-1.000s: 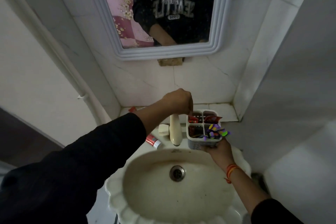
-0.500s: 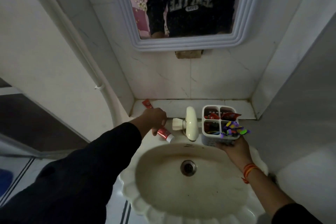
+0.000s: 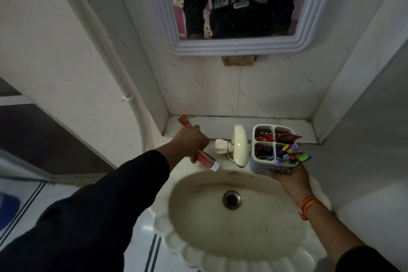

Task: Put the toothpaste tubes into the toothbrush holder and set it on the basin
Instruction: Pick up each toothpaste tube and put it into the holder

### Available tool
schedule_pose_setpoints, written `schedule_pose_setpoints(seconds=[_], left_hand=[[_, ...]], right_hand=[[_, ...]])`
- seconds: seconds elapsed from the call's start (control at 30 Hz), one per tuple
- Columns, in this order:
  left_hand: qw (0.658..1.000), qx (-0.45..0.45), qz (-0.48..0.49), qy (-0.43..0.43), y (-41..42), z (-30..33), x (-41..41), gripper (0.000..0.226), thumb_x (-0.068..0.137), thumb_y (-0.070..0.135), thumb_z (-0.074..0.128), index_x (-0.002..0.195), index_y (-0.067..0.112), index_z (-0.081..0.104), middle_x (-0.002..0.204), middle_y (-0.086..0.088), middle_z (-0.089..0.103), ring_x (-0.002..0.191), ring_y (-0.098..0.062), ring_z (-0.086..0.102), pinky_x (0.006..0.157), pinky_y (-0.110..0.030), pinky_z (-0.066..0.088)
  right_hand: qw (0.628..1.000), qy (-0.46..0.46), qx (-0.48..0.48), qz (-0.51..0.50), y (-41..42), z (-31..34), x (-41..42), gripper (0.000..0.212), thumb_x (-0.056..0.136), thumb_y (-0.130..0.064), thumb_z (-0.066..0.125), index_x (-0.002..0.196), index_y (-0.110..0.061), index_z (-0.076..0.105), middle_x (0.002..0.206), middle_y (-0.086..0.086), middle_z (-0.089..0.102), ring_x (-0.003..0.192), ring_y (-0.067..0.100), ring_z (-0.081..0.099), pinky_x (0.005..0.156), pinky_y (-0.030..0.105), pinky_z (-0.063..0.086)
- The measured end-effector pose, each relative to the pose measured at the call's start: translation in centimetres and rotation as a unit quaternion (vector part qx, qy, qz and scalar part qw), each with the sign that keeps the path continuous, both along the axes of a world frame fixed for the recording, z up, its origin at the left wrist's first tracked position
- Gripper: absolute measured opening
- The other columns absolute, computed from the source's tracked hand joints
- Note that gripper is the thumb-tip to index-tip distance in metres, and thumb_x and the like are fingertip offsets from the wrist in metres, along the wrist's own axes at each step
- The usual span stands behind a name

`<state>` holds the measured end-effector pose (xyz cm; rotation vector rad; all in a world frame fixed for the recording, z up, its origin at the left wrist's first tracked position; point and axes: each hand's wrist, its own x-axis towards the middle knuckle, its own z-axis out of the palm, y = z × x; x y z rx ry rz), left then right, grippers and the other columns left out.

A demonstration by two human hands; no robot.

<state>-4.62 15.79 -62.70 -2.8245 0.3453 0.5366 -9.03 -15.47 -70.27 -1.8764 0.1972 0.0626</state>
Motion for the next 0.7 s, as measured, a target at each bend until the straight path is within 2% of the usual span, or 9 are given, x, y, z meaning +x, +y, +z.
schedule_pose_setpoints(seconds=[0.1, 0.2, 0.27, 0.37, 0.47, 0.53, 0.6, 0.7], left_hand=[[0.997, -0.054, 0.06, 0.014, -0.3, 2.1, 0.2, 0.054, 0.055, 0.043, 0.093, 0.103, 0.032, 0.071, 0.101, 0.005, 0.066, 0.097, -0.018, 0.059, 0.071, -0.03, 0.049], [0.988, -0.11, 0.107, 0.013, -0.6, 4.3, 0.3, 0.045, 0.061, 0.037, 0.091, 0.102, 0.026, 0.076, 0.1, 0.004, 0.071, 0.089, -0.018, 0.068, 0.072, -0.03, 0.056], [0.988, -0.115, 0.1, -0.018, -0.7, 5.8, 0.0, 0.036, 0.068, 0.027, 0.087, 0.102, 0.026, 0.076, 0.101, 0.004, 0.071, 0.085, -0.016, 0.066, 0.07, -0.029, 0.056], [0.986, -0.13, 0.09, -0.06, -1.1, 8.8, -0.6, 0.034, 0.073, 0.023, 0.085, 0.105, 0.027, 0.074, 0.1, 0.006, 0.068, 0.088, -0.015, 0.065, 0.07, -0.029, 0.054], [0.979, -0.146, 0.079, -0.119, -2.1, 13.3, -1.4, 0.033, 0.08, 0.022, 0.079, 0.112, 0.024, 0.072, 0.1, 0.002, 0.069, 0.087, -0.015, 0.066, 0.075, -0.032, 0.059], [0.966, -0.175, 0.067, -0.175, -3.5, 16.6, -2.0, 0.031, 0.084, 0.017, 0.075, 0.114, 0.021, 0.071, 0.103, 0.001, 0.07, 0.086, -0.013, 0.064, 0.074, -0.027, 0.054], [0.95, -0.211, 0.046, -0.226, -5.3, 19.2, -2.5, 0.031, 0.085, 0.014, 0.072, 0.116, 0.02, 0.072, 0.105, 0.001, 0.071, 0.086, -0.011, 0.061, 0.075, -0.026, 0.051], [0.936, -0.271, 0.023, -0.225, -9.2, 20.9, -2.6, 0.032, 0.084, 0.018, 0.075, 0.116, 0.021, 0.074, 0.105, 0.002, 0.071, 0.088, -0.01, 0.059, 0.076, -0.024, 0.048]], right_hand=[[1.0, 0.006, -0.003, -0.008, 0.2, 0.1, 0.0, 0.065, 0.063, 0.004, 0.085, 0.122, -0.007, 0.06, 0.116, 0.009, 0.065, 0.109, 0.018, 0.055, 0.094, 0.031, 0.041], [1.0, 0.007, -0.008, -0.012, 0.2, 0.4, -0.2, 0.067, 0.062, 0.003, 0.085, 0.123, -0.009, 0.059, 0.12, 0.012, 0.066, 0.11, 0.018, 0.055, 0.094, 0.031, 0.041], [1.0, 0.013, -0.011, -0.016, 0.3, 0.4, -0.2, 0.066, 0.062, 0.002, 0.086, 0.121, -0.011, 0.06, 0.12, 0.013, 0.066, 0.112, 0.021, 0.057, 0.093, 0.032, 0.041], [1.0, 0.02, -0.004, -0.02, 0.4, 0.6, -0.3, 0.066, 0.06, 0.004, 0.086, 0.12, -0.01, 0.06, 0.12, 0.014, 0.067, 0.116, 0.026, 0.058, 0.093, 0.033, 0.042], [0.999, 0.031, 0.012, -0.027, 0.6, 1.2, -0.5, 0.066, 0.061, 0.008, 0.084, 0.121, -0.005, 0.059, 0.116, 0.014, 0.066, 0.109, 0.019, 0.056, 0.089, 0.031, 0.043], [0.999, 0.031, 0.023, -0.033, 0.7, 1.3, -0.6, 0.066, 0.06, 0.009, 0.084, 0.118, -0.01, 0.061, 0.112, 0.012, 0.067, 0.109, 0.02, 0.059, 0.088, 0.033, 0.047], [0.999, 0.027, 0.01, -0.039, 0.6, 1.0, -0.6, 0.064, 0.058, 0.004, 0.086, 0.112, -0.018, 0.061, 0.109, 0.009, 0.068, 0.11, 0.026, 0.063, 0.092, 0.04, 0.051], [0.999, 0.04, 0.002, -0.036, 0.3, 1.0, -0.5, 0.062, 0.058, 0.004, 0.086, 0.115, -0.009, 0.063, 0.113, 0.014, 0.07, 0.108, 0.025, 0.063, 0.092, 0.035, 0.049]])
